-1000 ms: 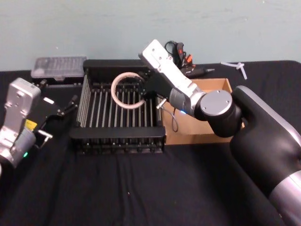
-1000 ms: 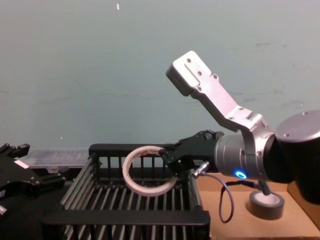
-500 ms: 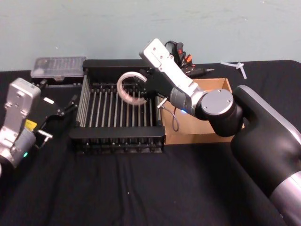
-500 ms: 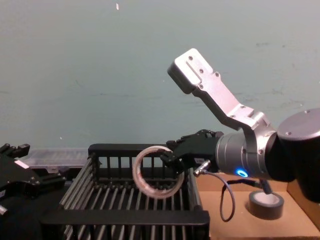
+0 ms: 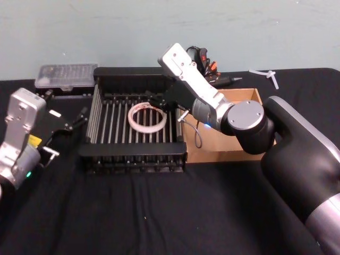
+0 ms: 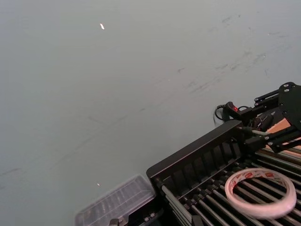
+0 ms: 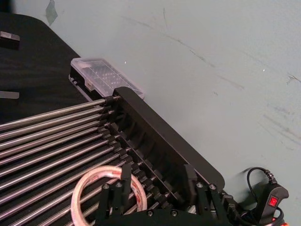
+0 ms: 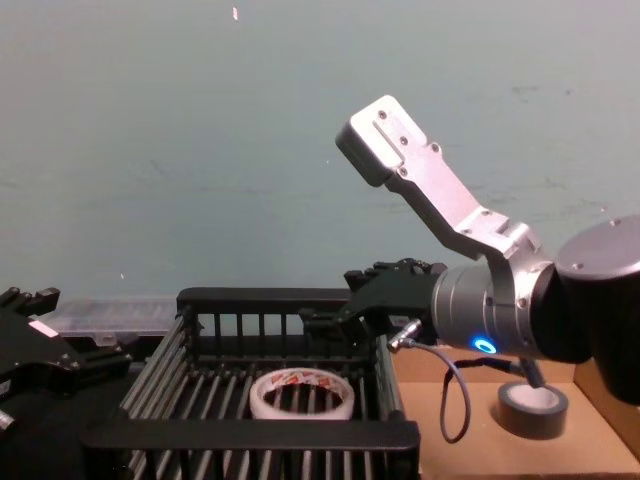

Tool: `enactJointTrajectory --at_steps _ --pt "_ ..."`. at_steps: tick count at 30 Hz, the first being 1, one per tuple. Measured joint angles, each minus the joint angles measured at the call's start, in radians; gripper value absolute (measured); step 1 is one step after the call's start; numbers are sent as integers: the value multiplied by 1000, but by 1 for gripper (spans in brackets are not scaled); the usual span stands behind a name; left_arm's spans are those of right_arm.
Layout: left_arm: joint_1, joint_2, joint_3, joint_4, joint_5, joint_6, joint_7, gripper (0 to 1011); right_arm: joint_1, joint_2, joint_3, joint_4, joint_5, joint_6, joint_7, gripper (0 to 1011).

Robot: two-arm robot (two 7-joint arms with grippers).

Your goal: Pick up the white tape and place it into the black box , Pick up the silver tape and place it into the brown box.

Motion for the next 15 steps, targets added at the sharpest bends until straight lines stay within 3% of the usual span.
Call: enactJointTrajectory --at_steps 9,15 --pt "0 0 0 0 0 0 0 1001 0 1 0 -1 1 1 0 959" --pt "0 0 0 0 0 0 0 1001 0 1 0 -2 1 1 0 1002"
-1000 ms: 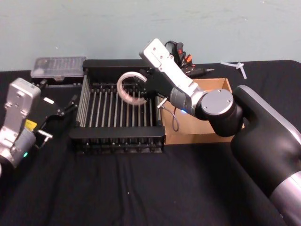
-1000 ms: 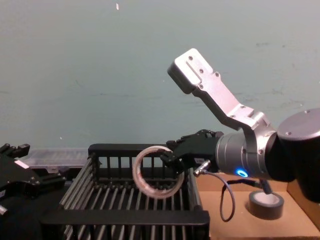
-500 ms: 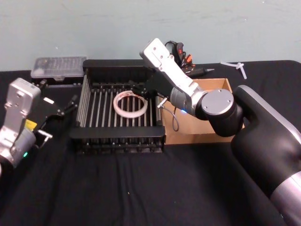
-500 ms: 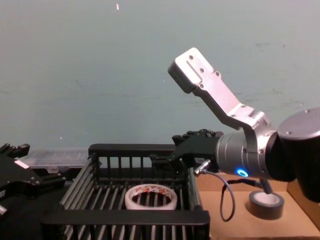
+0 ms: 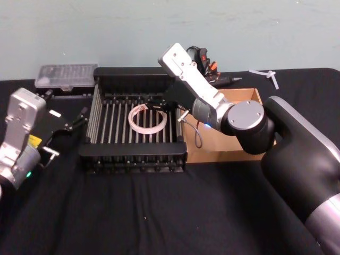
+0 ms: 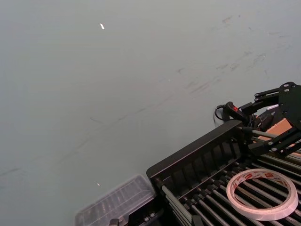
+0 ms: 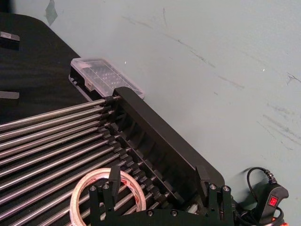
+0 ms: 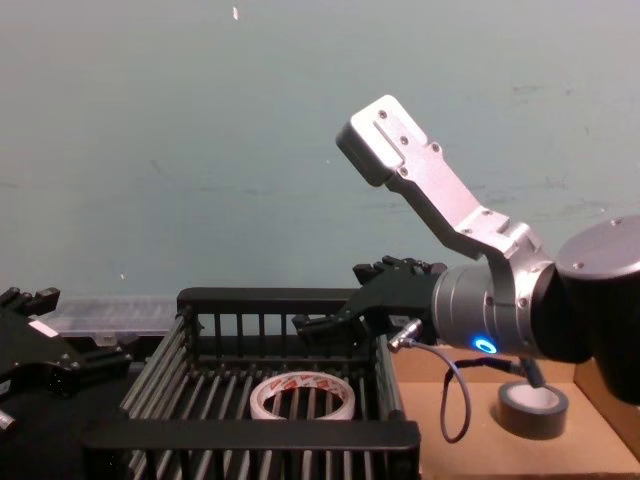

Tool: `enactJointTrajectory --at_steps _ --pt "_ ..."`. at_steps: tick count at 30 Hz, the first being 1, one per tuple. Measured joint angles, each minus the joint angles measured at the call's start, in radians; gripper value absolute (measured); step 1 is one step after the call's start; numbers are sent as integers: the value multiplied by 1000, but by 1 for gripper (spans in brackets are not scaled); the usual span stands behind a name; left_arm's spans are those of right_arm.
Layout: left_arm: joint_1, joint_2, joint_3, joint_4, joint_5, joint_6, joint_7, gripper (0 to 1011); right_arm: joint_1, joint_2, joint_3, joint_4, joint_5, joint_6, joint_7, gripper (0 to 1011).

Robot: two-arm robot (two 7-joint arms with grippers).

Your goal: Pick up the white tape and place it into the black box , Pick up the silver tape and place it into the brown box.

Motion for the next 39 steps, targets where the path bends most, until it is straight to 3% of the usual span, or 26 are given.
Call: enactJointTrajectory --at_steps 5,12,21,29,39 --pt "0 0 0 0 0 0 0 1001 -4 2 3 -8 0 0 2 1002" --pt "0 0 0 0 0 0 0 1001 -73 44 37 -120 -3 28 0 1002" --pt "0 0 0 0 0 0 0 1001 -220 121 116 -324 -21 62 -59 1002" --pt "0 0 0 0 0 0 0 1001 -366 175 188 -453 -60 64 -141 1002" --pt "0 0 0 0 0 0 0 1001 -464 189 239 -494 -97 59 -198 1002"
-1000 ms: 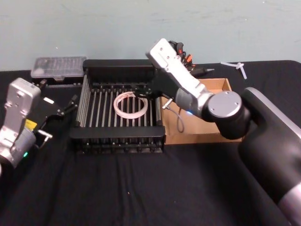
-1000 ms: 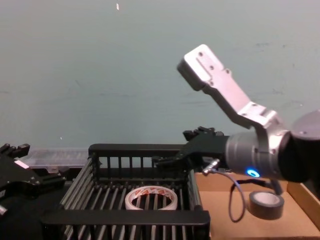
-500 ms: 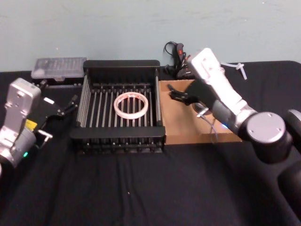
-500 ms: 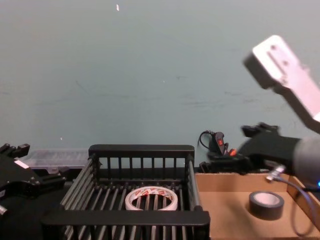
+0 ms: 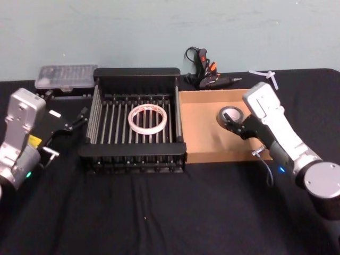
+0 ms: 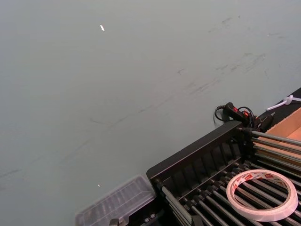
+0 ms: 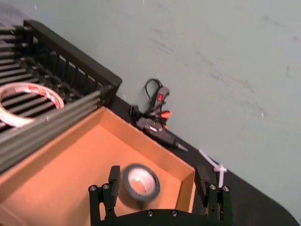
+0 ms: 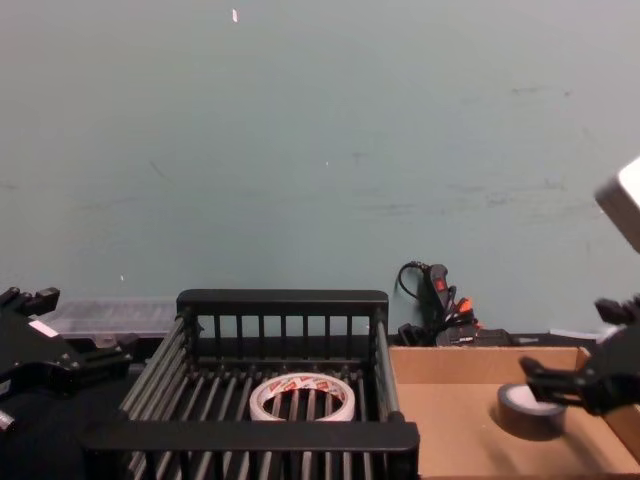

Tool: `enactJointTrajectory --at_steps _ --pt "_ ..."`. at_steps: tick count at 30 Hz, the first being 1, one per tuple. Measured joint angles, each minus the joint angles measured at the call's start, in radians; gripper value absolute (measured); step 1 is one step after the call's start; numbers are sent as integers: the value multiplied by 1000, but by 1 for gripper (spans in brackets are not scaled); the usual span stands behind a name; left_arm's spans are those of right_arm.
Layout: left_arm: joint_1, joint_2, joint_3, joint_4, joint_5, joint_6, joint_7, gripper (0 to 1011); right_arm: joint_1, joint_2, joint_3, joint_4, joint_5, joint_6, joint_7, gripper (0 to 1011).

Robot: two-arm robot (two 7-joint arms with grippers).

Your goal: Pick up the white tape and place it into the black box , Pick up the silver tape and place it into the brown box.

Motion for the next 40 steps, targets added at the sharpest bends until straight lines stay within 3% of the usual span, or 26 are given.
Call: enactJointTrajectory --at_steps 7,40 --pt "0 0 0 0 0 0 0 1001 -32 -7 21 -4 -14 12 -5 1002" --pt "0 0 0 0 0 0 0 1001 -22 -5 14 -1 -10 9 -2 1002"
